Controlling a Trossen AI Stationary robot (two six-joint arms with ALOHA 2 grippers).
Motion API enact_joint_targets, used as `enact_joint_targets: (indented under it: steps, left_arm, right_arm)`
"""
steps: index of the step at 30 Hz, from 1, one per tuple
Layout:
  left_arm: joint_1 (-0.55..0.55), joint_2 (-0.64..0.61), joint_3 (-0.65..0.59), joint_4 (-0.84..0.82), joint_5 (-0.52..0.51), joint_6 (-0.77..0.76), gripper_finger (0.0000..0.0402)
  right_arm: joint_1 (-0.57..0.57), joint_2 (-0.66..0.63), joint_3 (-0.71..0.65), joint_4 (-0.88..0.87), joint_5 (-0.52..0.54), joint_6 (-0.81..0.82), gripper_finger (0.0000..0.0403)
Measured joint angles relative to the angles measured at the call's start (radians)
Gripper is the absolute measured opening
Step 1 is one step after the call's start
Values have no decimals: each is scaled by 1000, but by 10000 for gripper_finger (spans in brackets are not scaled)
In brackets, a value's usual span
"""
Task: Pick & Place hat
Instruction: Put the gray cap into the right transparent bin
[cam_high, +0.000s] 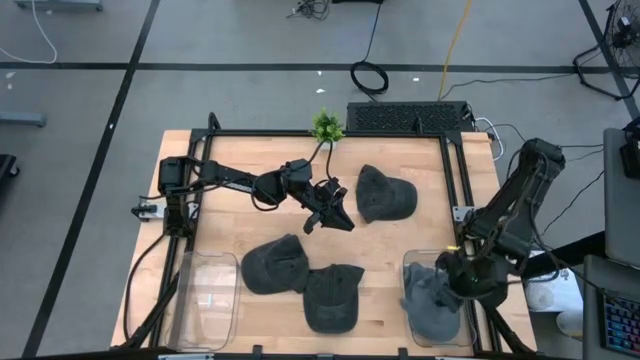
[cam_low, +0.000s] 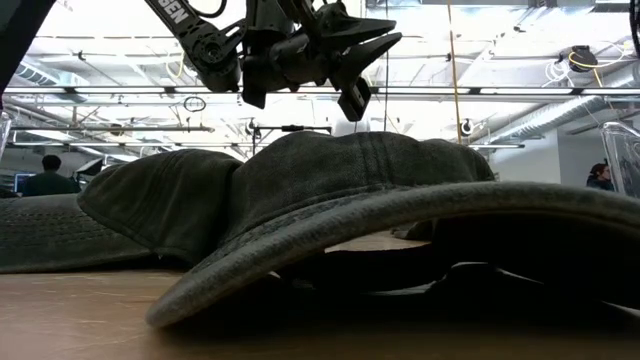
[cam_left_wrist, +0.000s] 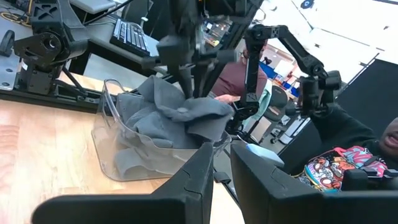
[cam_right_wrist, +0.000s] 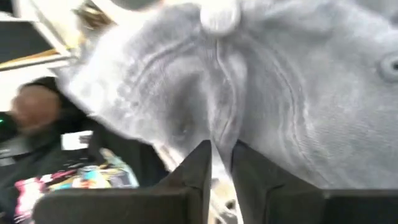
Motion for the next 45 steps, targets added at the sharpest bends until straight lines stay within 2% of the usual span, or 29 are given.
enact_joint_targets:
  steps: [6,10,13,16,19,22,24,26,28,29,31,35,39,42,45]
  left_arm:
    - [0,0,0,-2,0,-13,63]
    - [0,0,0,-10,2,-15,62]
    - [0,0,0,-11,2,-16,62]
    - [0,0,0,-20,4,-15,62]
    - [0,0,0,-25,4,-14,62]
    - [-2,0,0,-30,2,-14,62]
    - [-4,0,0,-32,-6,-14,62]
    - [-9,0,0,-33,-19,-14,62]
    - [-14,0,0,-33,-31,-12,62]
    - [-16,0,0,-33,-37,-12,62]
    - [-17,0,0,-41,-40,-6,62]
    - [-16,0,0,-56,-42,4,62]
    - [-17,0,0,-63,-44,5,62]
    - [-22,0,0,-71,-44,4,62]
    - [-24,0,0,-74,-44,8,62]
  right_arm:
    - [20,-102,0,14,178,-124,78]
    - [40,-142,0,106,295,-342,86]
    - [63,-141,0,274,336,-610,88]
    - [96,-85,1,538,373,-1027,88]
    - [118,21,1,757,316,-1371,88]
    - [113,134,5,817,280,-1536,82]
    - [82,185,34,697,277,-1483,70]
    - [41,225,98,445,273,-1313,45]
    - [2,275,169,185,193,-1123,14]
    - [-15,307,201,109,153,-1060,8]
    - [-36,371,273,41,89,-1013,3]
    - [-42,493,397,15,-38,-1054,1]
    - [-48,567,487,-130,-43,-1059,0]
    - [-52,601,477,-280,-12,-1054,0]
    - [-56,619,440,-325,-13,-1028,0]
